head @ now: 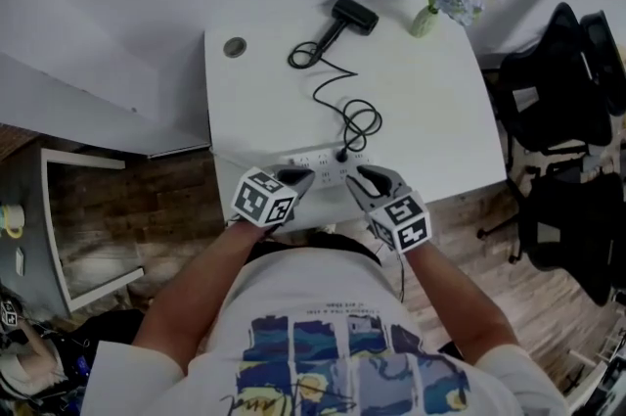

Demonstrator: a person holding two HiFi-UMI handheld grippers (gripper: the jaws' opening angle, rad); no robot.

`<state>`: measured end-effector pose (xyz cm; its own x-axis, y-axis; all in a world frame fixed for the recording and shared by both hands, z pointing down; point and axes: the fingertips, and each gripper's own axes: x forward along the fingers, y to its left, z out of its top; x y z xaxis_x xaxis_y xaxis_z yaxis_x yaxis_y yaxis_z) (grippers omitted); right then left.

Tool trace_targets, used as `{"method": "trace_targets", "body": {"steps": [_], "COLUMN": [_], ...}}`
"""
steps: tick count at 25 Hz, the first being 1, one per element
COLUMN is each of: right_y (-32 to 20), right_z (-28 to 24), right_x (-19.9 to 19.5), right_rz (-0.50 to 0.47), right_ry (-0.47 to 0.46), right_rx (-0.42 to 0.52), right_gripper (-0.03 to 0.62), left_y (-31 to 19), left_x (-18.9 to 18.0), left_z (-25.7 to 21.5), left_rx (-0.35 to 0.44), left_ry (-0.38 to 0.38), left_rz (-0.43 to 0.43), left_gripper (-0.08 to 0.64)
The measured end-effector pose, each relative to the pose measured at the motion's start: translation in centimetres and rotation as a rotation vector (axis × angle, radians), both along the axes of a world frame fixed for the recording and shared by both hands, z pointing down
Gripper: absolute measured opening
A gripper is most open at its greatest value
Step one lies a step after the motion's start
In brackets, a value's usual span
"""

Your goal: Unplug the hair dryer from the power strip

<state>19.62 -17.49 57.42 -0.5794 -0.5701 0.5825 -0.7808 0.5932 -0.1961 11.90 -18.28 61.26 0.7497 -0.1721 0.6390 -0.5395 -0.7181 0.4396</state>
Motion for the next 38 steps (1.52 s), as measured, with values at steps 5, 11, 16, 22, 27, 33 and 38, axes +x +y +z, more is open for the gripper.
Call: {"method": "trace_targets", "body": {"steps": [5,11,16,22,27,33,38], "right_y": [-1.4,-3.0,-4.0,-4.5,-4.8,-5.4,-5.5], "right_z": [1.3,2.3,2.8,3.0,3.2,3.4,3.3], "right_x": [0.0,-0.1,-0.5,-1.0,-1.4,-1.8,-1.9], "right_rz": [-0.025,-0.018,-0.024,-0.026,-0.027,-0.026,-0.039], "right_ry": [0.006,-0.015,-0.022,-0.031,-0.031,-0.014,0.005], "right_rx": [-0.014,-0.041,-0.051,-0.061,-0.062,-0.055,-0.045], "right_gripper": [0.11,0.118,0.121,0.121,0.118,0.079,0.071], "left_y": [-0.4,-0.6,-0.9,-0.9,-0.8,-0.7,-0.8], "left_x": [0.0,-0.4,-0.1,-0.1,-0.1,-0.1,-0.1], "left_z": [0.7,1.9,2.3,2.2,2.3,2.4,2.3], "left_rx": [-0.046,-0.087,-0.113,-0.096,-0.107,-0.114,-0.108], "left_ry": [-0.014,-0.063,-0.085,-0.091,-0.089,-0.089,-0.09], "left_rz": [-0.025,-0.045,-0.038,-0.04,-0.028,-0.022,-0.018], "left_gripper": [0.0,0.0,0.0,0.0,0.0,0.0,0.0]}}
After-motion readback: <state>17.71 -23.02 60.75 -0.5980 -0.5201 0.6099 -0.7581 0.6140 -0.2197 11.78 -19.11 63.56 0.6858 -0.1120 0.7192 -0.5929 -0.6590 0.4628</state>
